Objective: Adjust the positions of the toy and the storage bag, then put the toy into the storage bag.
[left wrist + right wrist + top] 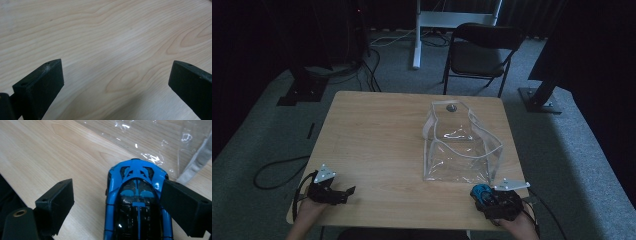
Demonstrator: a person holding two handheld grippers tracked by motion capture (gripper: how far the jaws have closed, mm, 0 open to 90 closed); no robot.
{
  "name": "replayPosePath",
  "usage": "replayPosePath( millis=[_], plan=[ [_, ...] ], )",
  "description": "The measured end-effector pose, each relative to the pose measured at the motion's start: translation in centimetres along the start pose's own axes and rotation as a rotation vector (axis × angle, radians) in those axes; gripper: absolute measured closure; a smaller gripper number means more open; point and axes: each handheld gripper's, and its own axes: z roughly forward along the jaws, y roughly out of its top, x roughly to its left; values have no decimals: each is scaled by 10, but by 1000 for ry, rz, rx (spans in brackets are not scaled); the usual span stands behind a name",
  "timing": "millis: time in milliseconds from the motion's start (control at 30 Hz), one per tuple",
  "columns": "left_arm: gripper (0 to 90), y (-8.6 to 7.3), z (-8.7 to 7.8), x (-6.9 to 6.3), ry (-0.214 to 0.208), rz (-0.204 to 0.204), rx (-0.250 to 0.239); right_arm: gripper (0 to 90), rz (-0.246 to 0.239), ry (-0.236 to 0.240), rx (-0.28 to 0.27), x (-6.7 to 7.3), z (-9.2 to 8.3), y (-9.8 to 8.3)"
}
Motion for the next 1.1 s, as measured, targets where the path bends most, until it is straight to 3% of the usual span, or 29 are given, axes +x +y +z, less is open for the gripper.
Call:
replayPosePath(
  millis=[233,567,867,1100],
  plan=[
    [6,-15,-5,8,50,-8,26,117,-3,-32,25,-1,4,-3],
    [6,-23,-8,20,90,-30,43,117,8,-59,34,-5,3,-4],
    [6,-25,-2,24,96,-37,77,117,1,-79,90,-5,11,-2],
    [6,-24,0,27,111,-43,75,116,-8,-93,133,-4,17,0]
  ],
)
